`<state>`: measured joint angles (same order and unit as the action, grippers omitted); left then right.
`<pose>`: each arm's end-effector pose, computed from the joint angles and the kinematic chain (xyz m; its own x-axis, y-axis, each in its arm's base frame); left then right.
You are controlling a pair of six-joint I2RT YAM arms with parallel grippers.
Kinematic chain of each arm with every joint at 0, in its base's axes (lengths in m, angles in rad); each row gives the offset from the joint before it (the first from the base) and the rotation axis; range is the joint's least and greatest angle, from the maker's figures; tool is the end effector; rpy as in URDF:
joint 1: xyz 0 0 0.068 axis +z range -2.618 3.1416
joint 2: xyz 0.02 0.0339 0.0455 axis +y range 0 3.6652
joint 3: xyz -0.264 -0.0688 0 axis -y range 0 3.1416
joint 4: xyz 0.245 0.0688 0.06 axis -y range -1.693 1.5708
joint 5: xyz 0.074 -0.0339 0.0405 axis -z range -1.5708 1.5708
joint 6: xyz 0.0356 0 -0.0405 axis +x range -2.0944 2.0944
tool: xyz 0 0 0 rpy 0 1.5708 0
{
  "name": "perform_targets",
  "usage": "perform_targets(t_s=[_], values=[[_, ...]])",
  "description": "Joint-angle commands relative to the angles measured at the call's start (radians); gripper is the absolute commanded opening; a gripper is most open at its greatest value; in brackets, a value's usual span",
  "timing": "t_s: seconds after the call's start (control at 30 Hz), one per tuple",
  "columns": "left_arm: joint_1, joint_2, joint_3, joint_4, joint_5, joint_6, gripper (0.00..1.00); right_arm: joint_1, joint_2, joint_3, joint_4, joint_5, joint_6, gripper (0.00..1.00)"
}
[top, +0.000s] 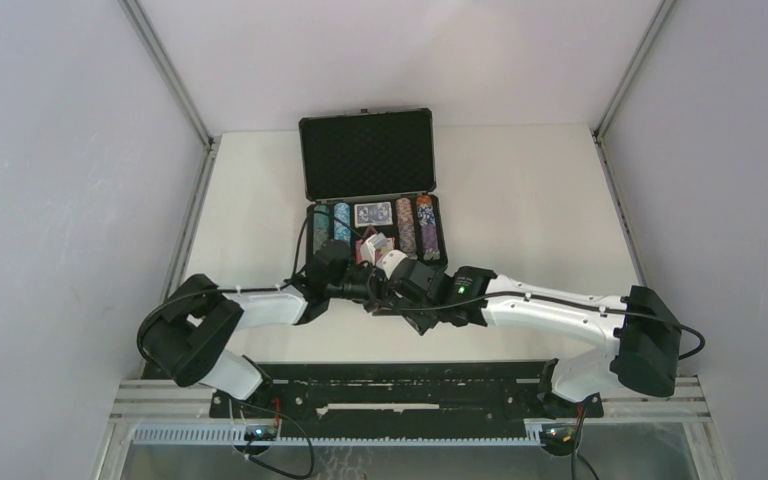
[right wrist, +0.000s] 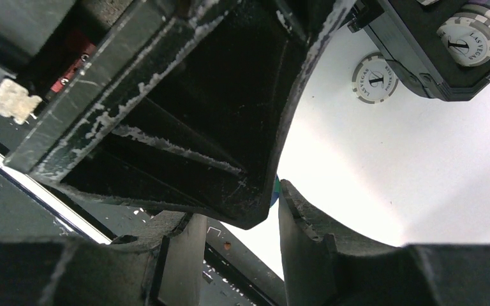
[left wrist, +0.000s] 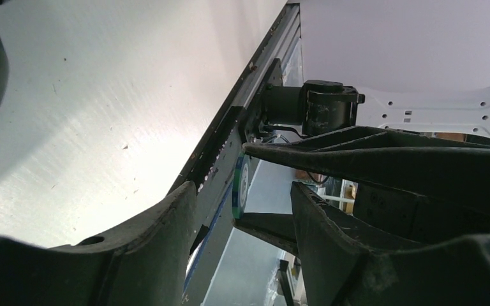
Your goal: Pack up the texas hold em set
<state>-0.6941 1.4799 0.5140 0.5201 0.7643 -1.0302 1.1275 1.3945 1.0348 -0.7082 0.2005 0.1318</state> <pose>0.1954 -0.1946 0.1660 -0.9780 0.0087 -0.2085 0.2005 0.3165 -0.9272 0.1251 0.2468 0.2479 -0.4835 -0.7180 -0.5007 -0.7874 0.6067 -0.1096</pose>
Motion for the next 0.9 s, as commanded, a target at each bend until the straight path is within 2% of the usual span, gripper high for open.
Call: perform_targets(t_s=[0.0,0.17,0.43,0.87], values=[[-0.017,0.011,0.024,0.092,0.029,-0.028,0.6,-0.003,-0.048,0.01,0.015,0.007,-0.018,0.43],[-0.026,0.02,0.021,0.108,0.036,-0.032,0.54,-0.006,-0.049,0.01,0.017,0.007,-0.02,0.43],[-0.048,0.051,0.032,0.118,0.038,-0.022,0.54,-0.009,-0.051,0.01,0.016,0.006,-0.021,0.43],[-0.061,0.066,0.043,0.12,0.05,-0.007,0.45,-0.013,-0.058,0.01,0.025,-0.007,-0.021,0.43]])
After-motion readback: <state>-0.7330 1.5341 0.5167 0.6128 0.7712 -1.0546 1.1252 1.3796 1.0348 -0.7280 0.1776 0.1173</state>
